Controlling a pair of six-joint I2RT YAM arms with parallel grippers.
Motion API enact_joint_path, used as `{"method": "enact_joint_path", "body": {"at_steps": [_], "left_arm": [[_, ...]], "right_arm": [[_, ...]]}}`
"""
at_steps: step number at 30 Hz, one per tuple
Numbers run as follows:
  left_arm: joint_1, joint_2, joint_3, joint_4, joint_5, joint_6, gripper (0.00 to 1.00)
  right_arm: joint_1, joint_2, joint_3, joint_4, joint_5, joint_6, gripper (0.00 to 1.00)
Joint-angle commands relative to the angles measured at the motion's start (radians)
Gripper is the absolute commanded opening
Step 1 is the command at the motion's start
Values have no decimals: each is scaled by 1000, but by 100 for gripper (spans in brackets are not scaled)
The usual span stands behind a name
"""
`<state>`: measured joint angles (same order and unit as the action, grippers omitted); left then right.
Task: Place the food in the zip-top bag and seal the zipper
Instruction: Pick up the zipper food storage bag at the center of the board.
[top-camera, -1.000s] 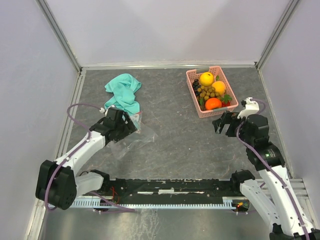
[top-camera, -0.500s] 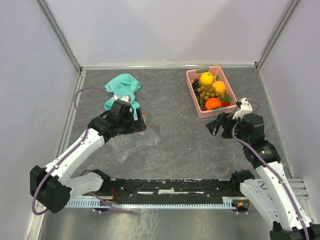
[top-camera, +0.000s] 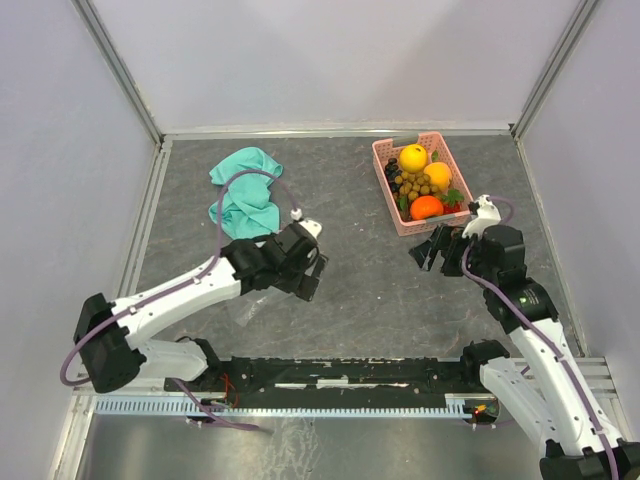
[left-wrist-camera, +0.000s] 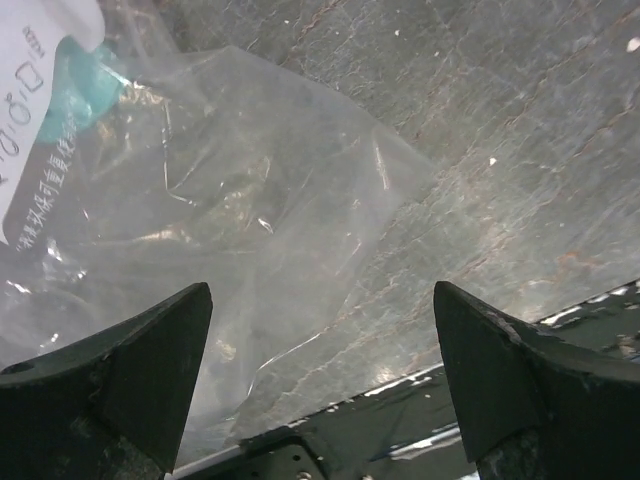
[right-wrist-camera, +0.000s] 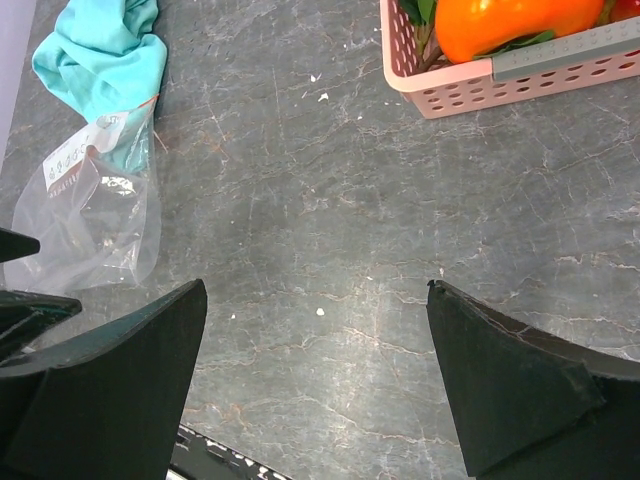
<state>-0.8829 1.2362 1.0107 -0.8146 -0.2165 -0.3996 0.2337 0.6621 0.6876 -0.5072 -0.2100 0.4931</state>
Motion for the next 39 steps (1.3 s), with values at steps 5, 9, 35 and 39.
{"method": "enact_joint_path", "body": {"at_steps": [5, 9, 35, 39], "left_arm": [[-116, 133, 81, -33, -214, 171, 93], [-126, 189, 85, -16, -231, 191, 84], [-122, 11, 212, 268, 101, 117, 3], [-107, -37, 181, 370, 188, 89, 3]], "right_arm": [[2, 11, -7, 65, -1, 16, 99], [3, 22, -7, 74, 5, 12, 99], [1, 109, -74, 314, -11, 75, 99], [1, 168, -60, 347, -109, 84, 100]]}}
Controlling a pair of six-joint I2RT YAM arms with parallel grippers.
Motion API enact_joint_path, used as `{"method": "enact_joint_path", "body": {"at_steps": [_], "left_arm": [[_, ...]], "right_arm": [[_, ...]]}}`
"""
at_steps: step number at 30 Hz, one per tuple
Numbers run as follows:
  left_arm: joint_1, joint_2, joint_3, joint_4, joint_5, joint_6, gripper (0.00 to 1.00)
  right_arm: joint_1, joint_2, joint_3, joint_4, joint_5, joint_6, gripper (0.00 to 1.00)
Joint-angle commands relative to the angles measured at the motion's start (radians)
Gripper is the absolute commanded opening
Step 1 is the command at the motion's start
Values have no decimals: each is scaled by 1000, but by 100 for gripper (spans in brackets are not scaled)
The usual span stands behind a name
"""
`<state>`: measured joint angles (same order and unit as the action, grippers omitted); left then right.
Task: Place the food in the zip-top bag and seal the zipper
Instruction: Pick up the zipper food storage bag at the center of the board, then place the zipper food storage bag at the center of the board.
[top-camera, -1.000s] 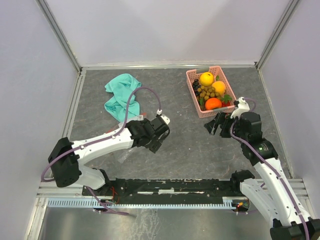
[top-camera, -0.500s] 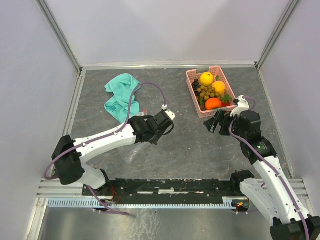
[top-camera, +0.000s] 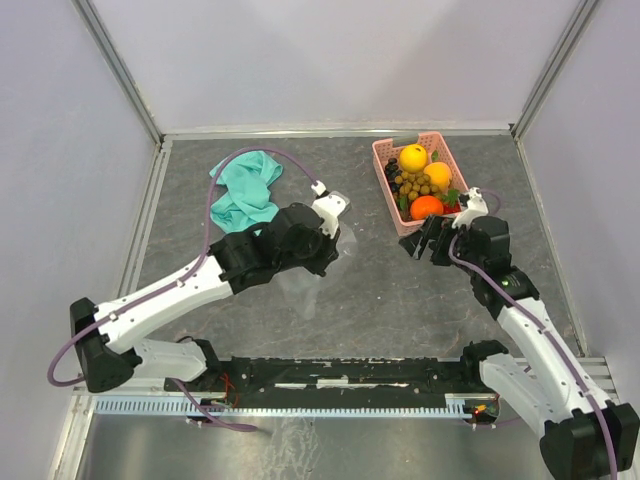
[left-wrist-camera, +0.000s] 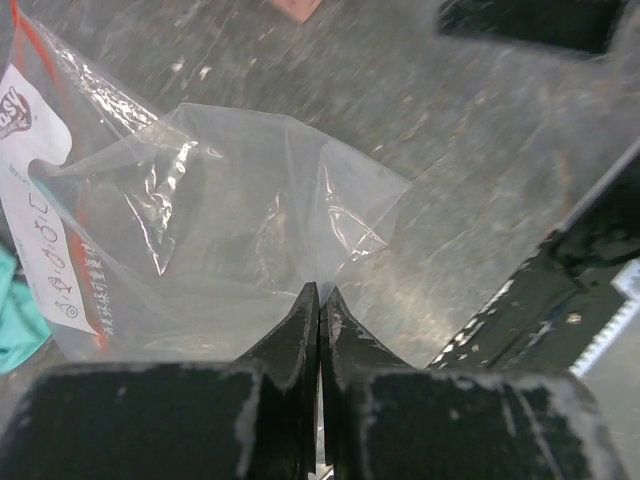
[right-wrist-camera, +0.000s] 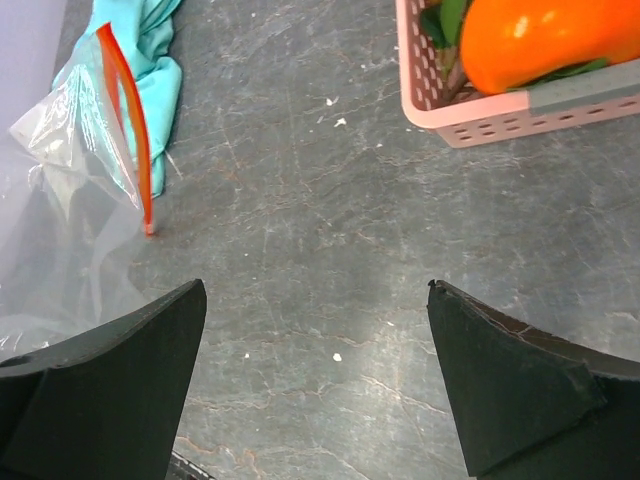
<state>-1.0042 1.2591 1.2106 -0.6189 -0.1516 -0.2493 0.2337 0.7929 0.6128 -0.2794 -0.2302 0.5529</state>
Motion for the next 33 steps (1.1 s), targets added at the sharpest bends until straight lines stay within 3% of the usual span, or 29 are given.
{"method": "enact_joint_path", "body": {"at_steps": [1, 5, 15, 20, 28, 33], "left_arm": [[25, -74, -30, 211, 158, -71, 3], [79, -121, -87, 335, 268, -118, 3], [258, -209, -244, 572, 474, -298, 3], [289, -207, -265, 618, 470, -346, 3], [294, -178, -275, 690, 445, -415, 3], [295, -173, -294, 727, 440, -446, 3]], "right_arm": [[1, 50, 1, 164, -120, 36, 99], [1, 71, -67, 386, -200, 114, 98], [3, 159, -55, 581, -408, 111, 100], [18, 174, -29, 643, -498, 121, 100], [123, 233, 24, 684, -519, 94, 99], [167, 283, 58, 690, -518, 75, 91]]}}
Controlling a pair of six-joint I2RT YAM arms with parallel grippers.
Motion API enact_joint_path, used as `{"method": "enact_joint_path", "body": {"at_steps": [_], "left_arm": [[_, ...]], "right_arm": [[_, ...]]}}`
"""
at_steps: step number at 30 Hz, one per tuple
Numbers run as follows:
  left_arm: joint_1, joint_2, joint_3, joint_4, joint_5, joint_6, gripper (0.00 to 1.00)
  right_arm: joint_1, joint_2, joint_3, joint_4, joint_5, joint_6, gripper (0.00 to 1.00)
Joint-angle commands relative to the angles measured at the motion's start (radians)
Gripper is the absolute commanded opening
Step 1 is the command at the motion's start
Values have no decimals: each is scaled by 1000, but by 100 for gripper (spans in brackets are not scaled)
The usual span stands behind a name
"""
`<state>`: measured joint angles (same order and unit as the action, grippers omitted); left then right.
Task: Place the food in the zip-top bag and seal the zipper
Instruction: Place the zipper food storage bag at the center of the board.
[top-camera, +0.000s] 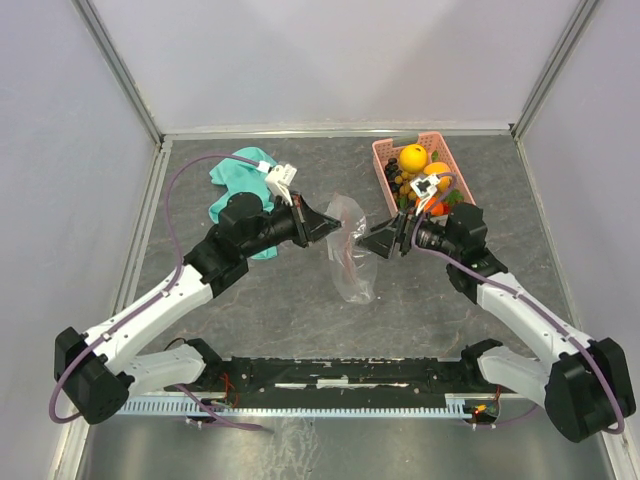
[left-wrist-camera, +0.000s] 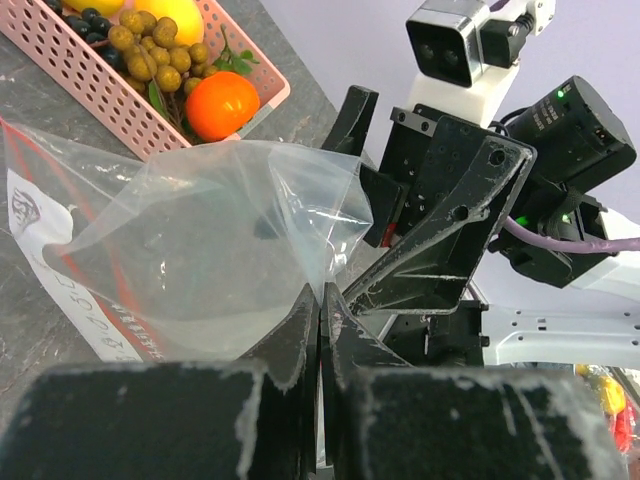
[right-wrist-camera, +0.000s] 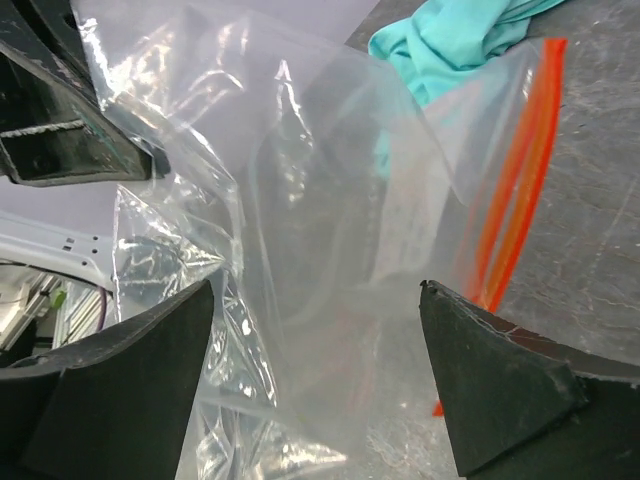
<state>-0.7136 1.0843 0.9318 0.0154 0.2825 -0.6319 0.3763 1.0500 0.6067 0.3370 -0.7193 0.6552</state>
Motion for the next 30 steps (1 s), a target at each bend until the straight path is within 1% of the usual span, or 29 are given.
{"method": "enact_joint_path", "body": {"at_steps": [1, 2, 4, 5, 6, 7, 8, 9, 10, 12, 15, 16, 19, 22, 25, 30], "left_arm": [[5, 1, -21, 93, 0, -67, 3], [6, -2, -28, 91, -10, -69, 3], [6, -10, -47, 88, -30, -74, 3], [5, -16, -59, 87, -42, -77, 3], [5, -23, -71, 87, -51, -80, 3], [5, -29, -83, 87, -59, -85, 3], [5, -34, -96, 87, -64, -89, 3], [5, -38, -106, 85, -72, -95, 6], [5, -42, -116, 84, -78, -99, 9], [5, -48, -130, 78, -85, -105, 13], [5, -59, -133, 50, -106, -106, 25], [5, -64, -130, 35, -117, -105, 30], [6, -78, -107, -42, -176, -95, 50], [5, -92, -82, -142, -246, -89, 64], [5, -106, -75, -219, -301, -98, 70], [6, -116, -66, -338, -413, -129, 74]], "right_arm": [[28, 31, 70, 65, -30, -35, 86], [30, 36, 78, 55, -35, -45, 81], [32, 36, 92, 18, -43, -72, 67], [34, 31, 100, -9, -46, -89, 57], [36, 25, 107, -38, -46, -107, 40], [36, 19, 115, -74, -45, -130, 31], [40, 11, 125, -111, -43, -152, 15], [43, 2, 133, -151, -35, -175, 6], [47, -9, 147, -214, -23, -201, 2], [52, -30, 167, -306, 3, -254, 2], [61, -62, 212, -461, 60, -338, 2], [64, -72, 232, -520, 92, -366, 2], [89, -89, 303, -694, 225, -455, 2], [120, -87, 356, -813, 377, -507, 2], [161, -52, 382, -873, 531, -514, 2], [274, 46, 409, -887, 745, -455, 2]]}}
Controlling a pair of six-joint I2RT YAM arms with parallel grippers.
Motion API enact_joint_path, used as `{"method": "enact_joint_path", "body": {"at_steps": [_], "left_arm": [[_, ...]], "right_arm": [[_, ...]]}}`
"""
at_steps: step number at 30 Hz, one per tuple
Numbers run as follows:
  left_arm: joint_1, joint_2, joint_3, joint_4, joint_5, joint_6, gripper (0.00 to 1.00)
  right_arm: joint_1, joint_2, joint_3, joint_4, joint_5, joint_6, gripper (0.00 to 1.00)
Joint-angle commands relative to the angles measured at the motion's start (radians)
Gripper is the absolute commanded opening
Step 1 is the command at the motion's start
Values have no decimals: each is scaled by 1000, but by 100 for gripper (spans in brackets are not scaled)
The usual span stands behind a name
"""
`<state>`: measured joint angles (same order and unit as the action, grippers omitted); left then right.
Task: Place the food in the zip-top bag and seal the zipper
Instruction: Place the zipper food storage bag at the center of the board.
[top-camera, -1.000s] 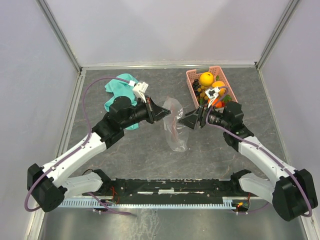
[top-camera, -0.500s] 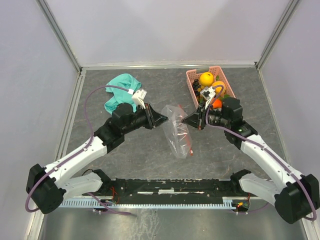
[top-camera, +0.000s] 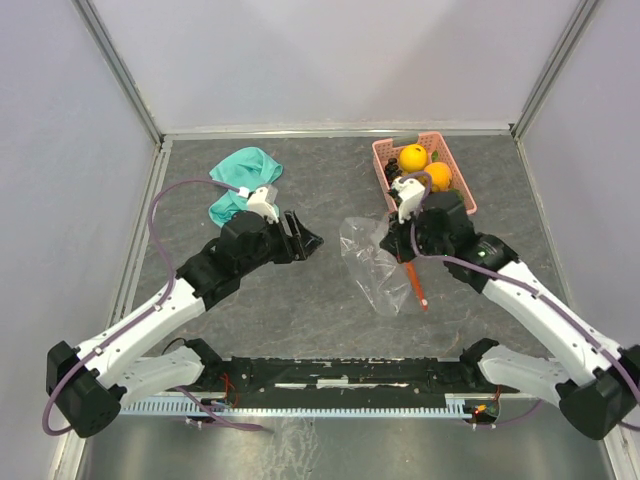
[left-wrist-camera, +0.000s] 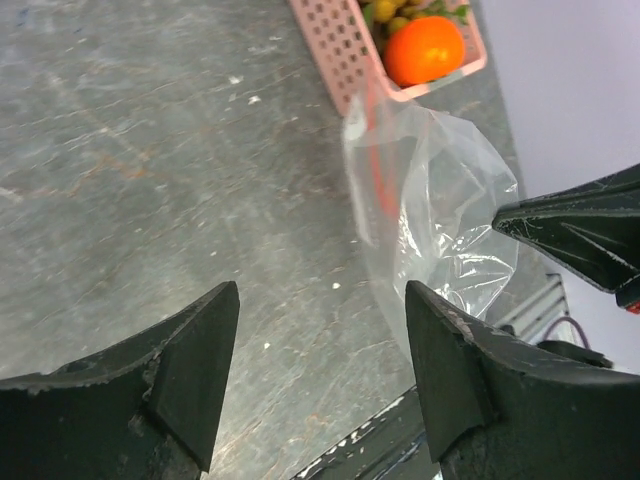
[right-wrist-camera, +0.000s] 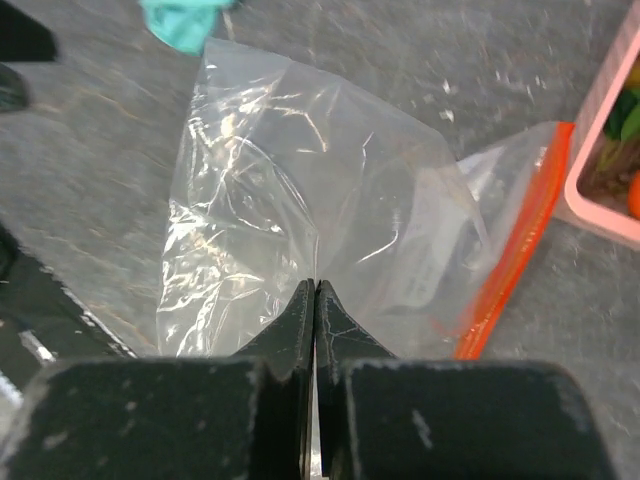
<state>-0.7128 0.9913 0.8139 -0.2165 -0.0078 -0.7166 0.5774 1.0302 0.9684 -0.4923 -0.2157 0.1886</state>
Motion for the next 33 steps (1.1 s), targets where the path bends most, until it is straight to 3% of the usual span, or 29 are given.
{"method": "enact_joint_path", "body": {"at_steps": [1, 7, 11, 18, 23, 27, 33], "left_arm": [[4, -23, 54, -132, -141, -49, 75], [5, -26, 62, -231, -199, -57, 76], [5, -33, 61, -253, -195, -39, 76], [5, -41, 50, -230, -144, 23, 78], [4, -14, 50, -194, -83, 30, 77], [4, 36, 51, -161, -43, -4, 78], [-3, 169, 65, -75, -1, -103, 78]], "right_arm": [[100, 91, 53, -54, 281, 27, 2], [241, 274, 99, -17, 471, 142, 2], [294, 374, 147, -5, 524, 216, 7], [312, 472, 221, 4, 420, 232, 43], [307, 453, 258, -79, 356, 188, 61], [248, 350, 184, -52, 253, 177, 68], [-6, 256, 71, -28, 57, 167, 72]]}}
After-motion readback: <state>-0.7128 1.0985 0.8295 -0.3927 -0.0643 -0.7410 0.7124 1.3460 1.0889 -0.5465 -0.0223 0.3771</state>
